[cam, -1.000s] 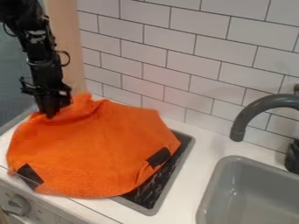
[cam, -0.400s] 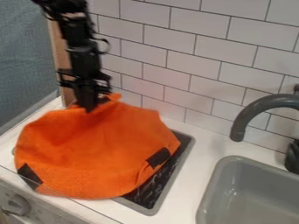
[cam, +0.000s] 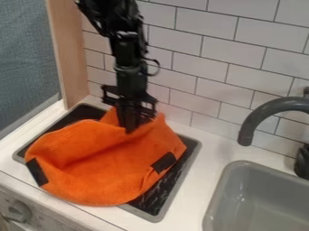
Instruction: Fold the cloth from top left to bottom right
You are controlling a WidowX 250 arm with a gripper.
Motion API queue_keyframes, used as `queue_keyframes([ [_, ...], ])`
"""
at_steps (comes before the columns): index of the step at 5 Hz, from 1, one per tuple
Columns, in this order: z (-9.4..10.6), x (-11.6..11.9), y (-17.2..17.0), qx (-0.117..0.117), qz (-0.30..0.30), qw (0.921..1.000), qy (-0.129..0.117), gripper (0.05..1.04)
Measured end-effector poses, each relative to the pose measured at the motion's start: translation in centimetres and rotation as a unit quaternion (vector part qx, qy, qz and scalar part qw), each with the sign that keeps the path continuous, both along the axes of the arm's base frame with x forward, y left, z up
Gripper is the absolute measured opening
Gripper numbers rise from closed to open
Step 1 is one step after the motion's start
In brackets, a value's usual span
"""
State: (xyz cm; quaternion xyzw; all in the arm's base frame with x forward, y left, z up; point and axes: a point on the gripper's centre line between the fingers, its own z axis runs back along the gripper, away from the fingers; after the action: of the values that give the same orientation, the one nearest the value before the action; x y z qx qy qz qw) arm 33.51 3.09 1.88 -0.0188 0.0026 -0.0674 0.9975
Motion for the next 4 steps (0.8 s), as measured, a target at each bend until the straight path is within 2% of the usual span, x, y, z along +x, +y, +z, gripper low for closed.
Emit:
queue_keyframes([
  [1, -2.2, -0.1, -1.7, 0.009, -0.016, 0.9998, 0.004, 0.049],
  [2, -3.3, -0.2, -2.1, 0.013, -0.013, 0.9998, 0.01, 0.072],
  [3, -3.5, -0.3, -2.1, 0.015, -0.011, 0.9997, 0.013, 0.231],
  [4, -3.5, -0.4, -2.1, 0.014, -0.008, 0.9997, 0.018, 0.491],
])
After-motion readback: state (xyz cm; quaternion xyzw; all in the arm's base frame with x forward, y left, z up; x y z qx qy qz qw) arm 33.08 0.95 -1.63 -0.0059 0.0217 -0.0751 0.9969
